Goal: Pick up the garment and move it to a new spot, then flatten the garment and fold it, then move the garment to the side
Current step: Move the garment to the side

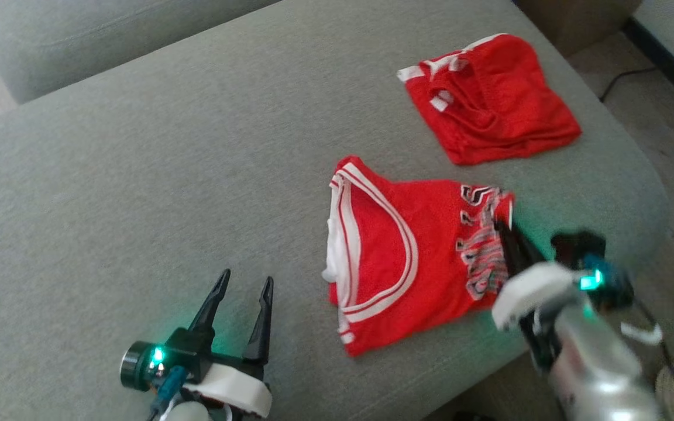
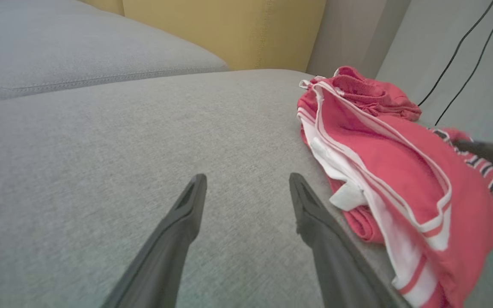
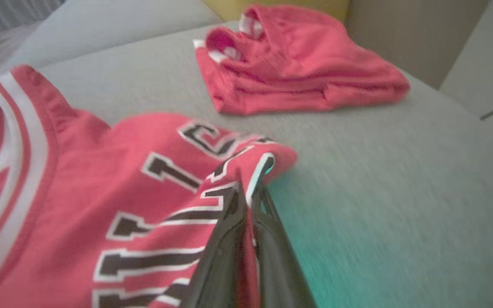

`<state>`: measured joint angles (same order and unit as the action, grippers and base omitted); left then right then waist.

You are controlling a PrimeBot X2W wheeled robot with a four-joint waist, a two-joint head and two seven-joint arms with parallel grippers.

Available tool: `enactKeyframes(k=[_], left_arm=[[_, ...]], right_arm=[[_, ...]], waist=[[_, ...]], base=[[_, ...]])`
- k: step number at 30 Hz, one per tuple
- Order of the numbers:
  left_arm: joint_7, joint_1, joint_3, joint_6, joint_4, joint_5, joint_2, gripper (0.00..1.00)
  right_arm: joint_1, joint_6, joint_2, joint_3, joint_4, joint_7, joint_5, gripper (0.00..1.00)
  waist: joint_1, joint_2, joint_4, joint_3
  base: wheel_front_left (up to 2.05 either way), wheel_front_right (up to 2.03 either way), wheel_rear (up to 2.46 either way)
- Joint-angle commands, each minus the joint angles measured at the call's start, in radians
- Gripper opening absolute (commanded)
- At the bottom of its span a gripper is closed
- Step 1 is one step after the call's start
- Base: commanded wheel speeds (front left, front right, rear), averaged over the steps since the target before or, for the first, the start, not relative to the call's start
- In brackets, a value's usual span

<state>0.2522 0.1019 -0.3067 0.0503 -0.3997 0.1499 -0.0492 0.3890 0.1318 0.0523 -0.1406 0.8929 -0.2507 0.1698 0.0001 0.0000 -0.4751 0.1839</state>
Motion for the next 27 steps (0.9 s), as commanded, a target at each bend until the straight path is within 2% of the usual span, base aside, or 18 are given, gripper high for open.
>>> enactKeyframes(k=[1, 6, 10, 14, 18, 19, 20, 24, 27], left_arm=[[0.010, 0.036, 0.028, 0.003, 0.017, -0.007, -0.001, 1.00], [0.010, 0.051, 0.033, 0.013, 0.005, -0.027, -0.001, 1.00], [0.010, 0.070, 0.036, 0.016, -0.013, -0.041, -0.001, 1.00], [0.010, 0.088, 0.025, 0.019, -0.020, -0.047, -0.001, 1.00], [0.010, 0.101, 0.023, 0.016, -0.014, -0.044, -0.001, 1.00], [0.010, 0.102, 0.027, 0.013, -0.013, -0.044, -0.001, 1.00], [0.010, 0.101, 0.038, 0.007, -0.010, -0.045, -0.001, 1.00], [0.010, 0.099, 0.067, 0.002, -0.002, -0.047, -0.001, 1.00], [0.010, 0.099, 0.093, 0.000, 0.004, -0.054, -0.001, 1.00]], right_arm=[[0.109, -0.001, 0.016, -0.038, -0.045, -0.011, -0.021, 0.00], [0.255, -0.001, 0.045, -0.067, -0.018, 0.000, -0.037, 0.00], [0.427, -0.001, 0.114, -0.043, 0.062, 0.055, -0.071, 0.00], [0.551, -0.001, 0.240, 0.093, 0.166, 0.093, -0.157, 0.00], [0.597, -0.001, 0.357, 0.266, 0.221, 0.117, -0.290, 0.00], [0.600, -0.001, 0.364, 0.305, 0.220, 0.116, -0.322, 0.64], [0.602, -0.001, 0.358, 0.375, 0.211, 0.106, -0.375, 1.00], [0.594, -0.001, 0.306, 0.484, 0.175, 0.048, -0.457, 1.00], [0.591, -0.001, 0.237, 0.501, 0.157, 0.007, -0.479, 1.00]], waist=[[-0.0001, 0.0000, 0.033, 0.021], [-0.0001, 0.0000, 0.086, 0.052], [-0.0001, 0.0000, 0.141, 0.078], [-0.0001, 0.0000, 0.200, 0.102], [-0.0001, 0.0000, 0.243, 0.116], [-0.0001, 0.0000, 0.247, 0.118], [-0.0001, 0.0000, 0.250, 0.119], [-0.0001, 0.0000, 0.244, 0.116], [-0.0001, 0.0000, 0.233, 0.111]], base=[[0.00, 0.00, 0.00], [0.00, 0.00, 0.00], [0.00, 0.00, 0.00], [0.00, 0.00, 0.00], [0.00, 0.00, 0.00], [0.00, 0.00, 0.00], [0.00, 0.00, 0.00], [0.00, 0.00, 0.00], [0.00, 0.00, 0.00]])
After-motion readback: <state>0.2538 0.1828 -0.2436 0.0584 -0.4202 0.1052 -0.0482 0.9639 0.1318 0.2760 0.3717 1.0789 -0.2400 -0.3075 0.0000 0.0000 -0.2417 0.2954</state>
